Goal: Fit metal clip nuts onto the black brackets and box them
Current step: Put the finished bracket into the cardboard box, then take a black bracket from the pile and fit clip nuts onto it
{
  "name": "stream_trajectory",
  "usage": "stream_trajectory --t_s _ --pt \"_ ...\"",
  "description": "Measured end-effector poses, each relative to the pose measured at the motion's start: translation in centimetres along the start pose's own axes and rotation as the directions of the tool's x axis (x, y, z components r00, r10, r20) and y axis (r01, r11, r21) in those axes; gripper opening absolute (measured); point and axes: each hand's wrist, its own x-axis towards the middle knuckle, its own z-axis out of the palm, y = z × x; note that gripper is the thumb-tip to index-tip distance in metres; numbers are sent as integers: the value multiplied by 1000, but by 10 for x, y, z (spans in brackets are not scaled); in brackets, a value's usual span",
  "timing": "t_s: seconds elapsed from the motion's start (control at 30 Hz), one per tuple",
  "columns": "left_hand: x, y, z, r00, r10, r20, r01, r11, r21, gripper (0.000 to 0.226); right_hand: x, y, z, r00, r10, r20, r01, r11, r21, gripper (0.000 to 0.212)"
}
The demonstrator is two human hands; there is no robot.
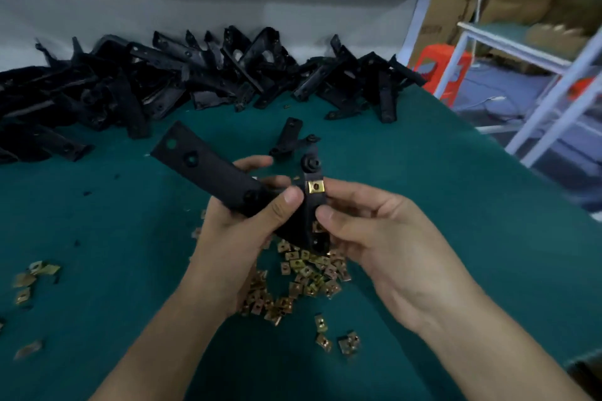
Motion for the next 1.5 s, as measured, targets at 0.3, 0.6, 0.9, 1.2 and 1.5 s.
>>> stream_trajectory --t_s 0.3,0.6,0.9,1.2,1.5 --pt "-34 -16 88 974 227 9 -225 955 192 49 -110 -6 -113 924 -123 -361 116 992 -41 32" --pt "-93 -69 206 893 12 449 -254 838 482 22 -252 12 -200 638 -125 -760 -92 967 -237 40" --pt "-135 -127 257 608 -200 768 -590 533 606 36 -321 69 -250 516 81 -853 -598 747 -291 25" --pt "-133 -136 240 626 -332 705 -518 499 695 34 -325 87 -255 543 108 -833 -692 620 -371 30" --pt "-125 -87 215 698 -165 697 -419 694 585 23 -247 61 -212 747 -96 -658 -442 668 -599 25"
